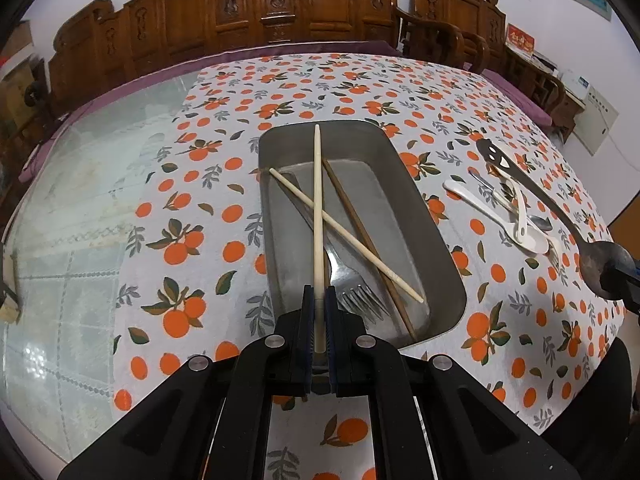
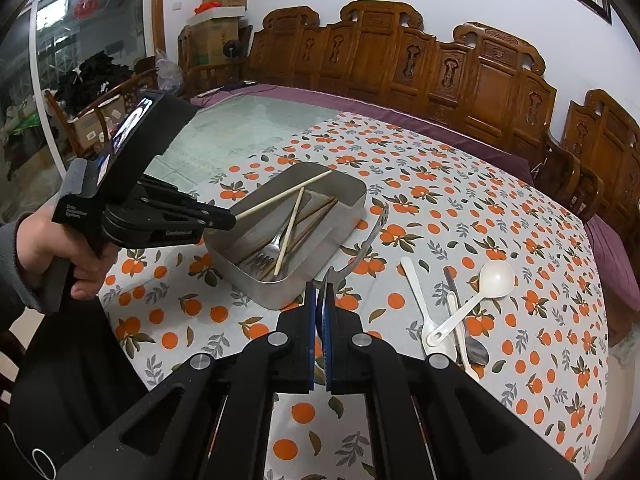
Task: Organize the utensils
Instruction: 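Carry the chopstick over the grey tray with the left gripper while the right gripper carries the fork, then lower the chopstick into the grey tray and open the left gripper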
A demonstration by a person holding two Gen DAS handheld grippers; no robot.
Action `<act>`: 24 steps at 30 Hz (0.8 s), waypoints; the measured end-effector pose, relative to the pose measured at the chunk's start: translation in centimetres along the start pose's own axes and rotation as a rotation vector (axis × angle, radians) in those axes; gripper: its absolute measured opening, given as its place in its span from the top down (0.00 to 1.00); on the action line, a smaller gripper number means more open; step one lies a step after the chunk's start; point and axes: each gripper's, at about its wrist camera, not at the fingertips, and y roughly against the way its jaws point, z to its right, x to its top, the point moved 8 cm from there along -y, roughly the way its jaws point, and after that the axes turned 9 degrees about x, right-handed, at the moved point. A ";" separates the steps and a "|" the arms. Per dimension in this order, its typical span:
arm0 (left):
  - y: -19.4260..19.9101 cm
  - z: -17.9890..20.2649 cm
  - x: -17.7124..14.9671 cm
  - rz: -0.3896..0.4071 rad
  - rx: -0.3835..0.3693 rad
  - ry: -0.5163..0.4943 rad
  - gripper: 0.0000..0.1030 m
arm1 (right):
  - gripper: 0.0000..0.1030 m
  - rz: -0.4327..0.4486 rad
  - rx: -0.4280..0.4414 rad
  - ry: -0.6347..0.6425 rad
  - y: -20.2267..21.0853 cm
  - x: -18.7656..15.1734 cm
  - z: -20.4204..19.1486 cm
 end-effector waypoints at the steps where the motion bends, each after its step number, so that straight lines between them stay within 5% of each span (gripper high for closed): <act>1: -0.1 0.1 0.0 -0.001 -0.001 0.000 0.96 | 0.96 0.000 0.001 0.000 0.0 0.0 0.0; 13: 1.3 -0.1 0.9 0.040 -0.006 0.001 0.94 | 0.96 0.000 0.018 -0.004 -1.0 0.5 -0.2; 20: 4.5 -2.6 0.8 0.107 0.015 0.028 0.80 | 0.96 0.019 0.045 0.007 -1.9 2.1 -0.9; 24: 5.7 -4.4 0.4 0.136 0.034 0.057 0.65 | 0.96 0.022 0.076 0.011 -3.4 3.5 -1.9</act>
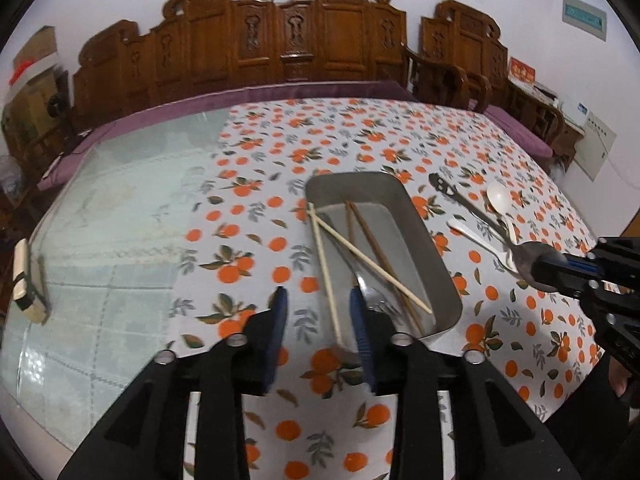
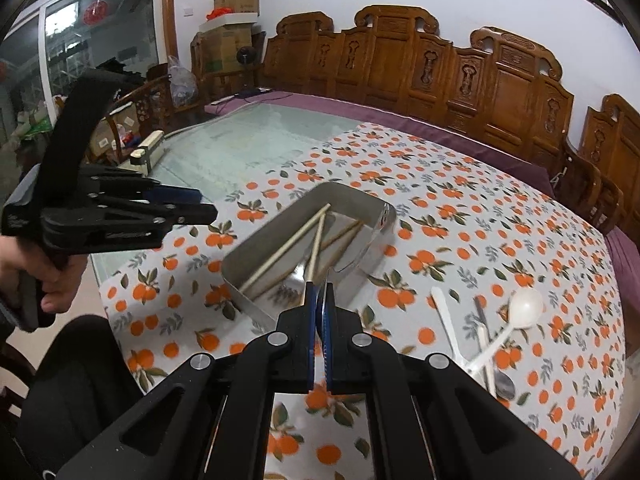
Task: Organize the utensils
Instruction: 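Lower the chopstick into the grey tray and open the left gripper, then lower the metal fork into the grey tray and open the right gripper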
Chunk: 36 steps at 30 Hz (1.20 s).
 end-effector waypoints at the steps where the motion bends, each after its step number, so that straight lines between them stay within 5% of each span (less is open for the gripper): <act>1: 0.2 -0.6 0.0 0.004 0.003 0.013 0.62 | 0.96 0.000 0.004 0.005 -0.4 0.2 -0.3; 12: -0.7 -4.0 -0.1 -0.002 0.051 0.090 0.16 | 0.96 -0.049 0.040 0.017 -6.1 2.6 -1.1; 26: -1.3 -4.9 -0.5 -0.011 0.055 0.110 0.15 | 0.96 -0.122 0.024 -0.056 -11.9 2.7 1.2; 36: -1.1 -5.0 -0.4 -0.008 0.048 0.118 0.15 | 0.95 -0.132 0.094 -0.107 -13.3 3.0 0.4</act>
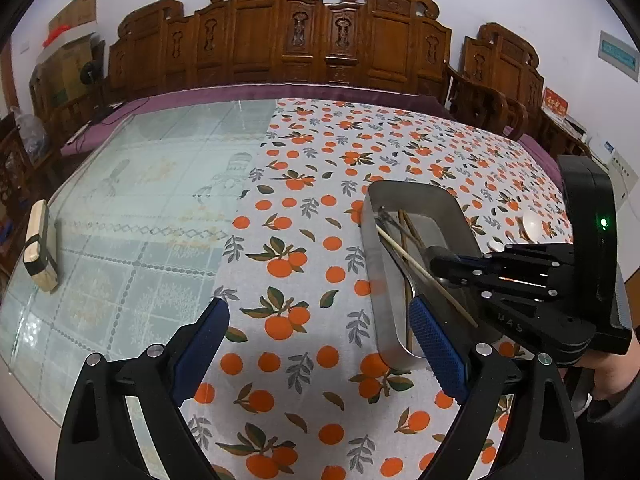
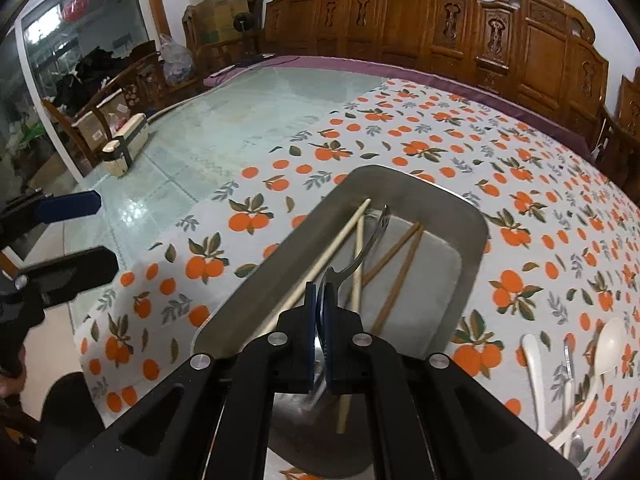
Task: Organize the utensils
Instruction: 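Lower the metal fork into the grey tray and open the right gripper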
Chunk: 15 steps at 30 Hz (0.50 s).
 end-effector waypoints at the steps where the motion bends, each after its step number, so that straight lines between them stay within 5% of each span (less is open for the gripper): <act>1: 0.1 0.1 0.0 0.002 0.000 -0.003 0.15 | 0.95 0.005 0.017 -0.006 0.1 0.1 -0.2; 5: 0.3 0.4 0.0 0.007 0.000 -0.011 0.15 | 0.93 0.005 0.015 -0.003 0.5 0.1 -0.5; 7: 0.4 0.5 0.0 0.009 -0.001 -0.012 0.15 | 0.77 0.023 0.017 0.004 1.3 0.1 -0.6; 12: 1.0 1.5 0.1 0.025 -0.013 -0.025 0.15 | 0.77 0.076 -0.003 -0.019 5.2 -0.9 0.8; 15: 1.5 2.6 0.0 0.036 -0.020 -0.045 0.15 | 0.69 0.115 -0.044 -0.033 8.6 -2.5 2.4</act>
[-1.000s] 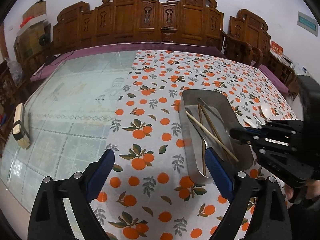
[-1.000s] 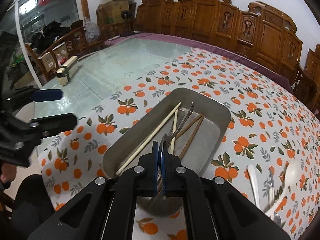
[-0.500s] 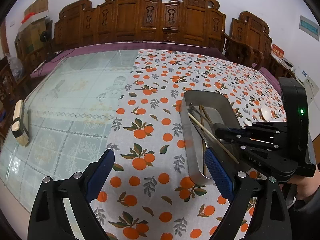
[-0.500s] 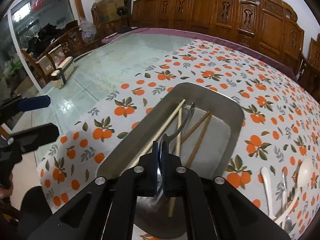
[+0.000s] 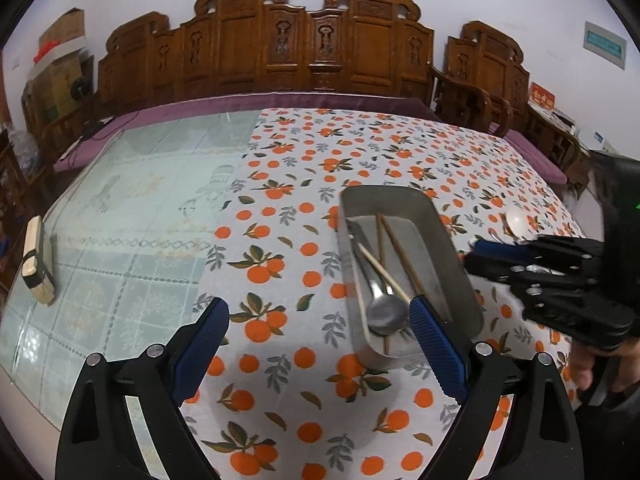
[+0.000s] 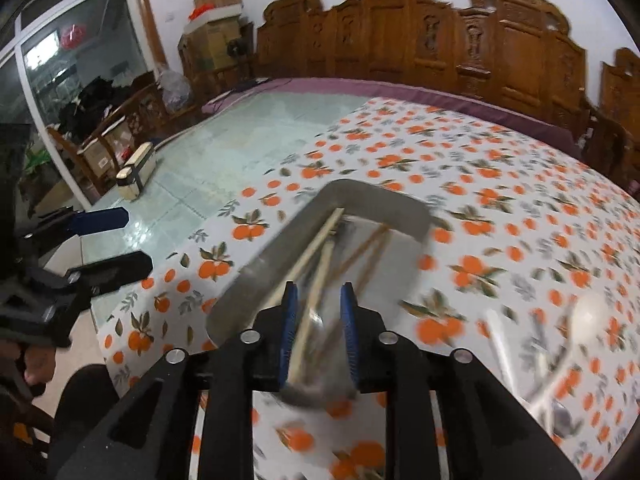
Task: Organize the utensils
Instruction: 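Lower the metal fork into the grey tray and open the right gripper, then grasp a white plastic spoon with the left gripper while the right gripper returns to the pile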
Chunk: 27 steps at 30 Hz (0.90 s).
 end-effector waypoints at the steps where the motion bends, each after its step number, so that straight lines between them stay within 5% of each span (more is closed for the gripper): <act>1: 0.3 0.5 0.0 0.008 0.001 -0.010 0.15 | 0.60 0.008 -0.013 -0.006 0.9 -0.4 0.6; 4: 1.0 1.9 0.2 0.024 -0.005 -0.029 0.15 | 0.37 0.028 -0.092 -0.036 4.1 -2.1 3.7; 9: 1.9 4.8 0.2 0.043 -0.033 -0.066 0.15 | 0.28 0.033 -0.197 -0.079 8.9 -5.6 8.6; 18: 1.8 12.7 0.0 0.029 -0.117 -0.088 0.16 | 0.23 0.009 -0.295 -0.121 14.7 -12.2 14.0; 27: -1.3 22.6 -0.2 -0.022 -0.192 -0.176 0.32 | 0.23 0.014 -0.283 -0.152 16.3 -14.7 16.4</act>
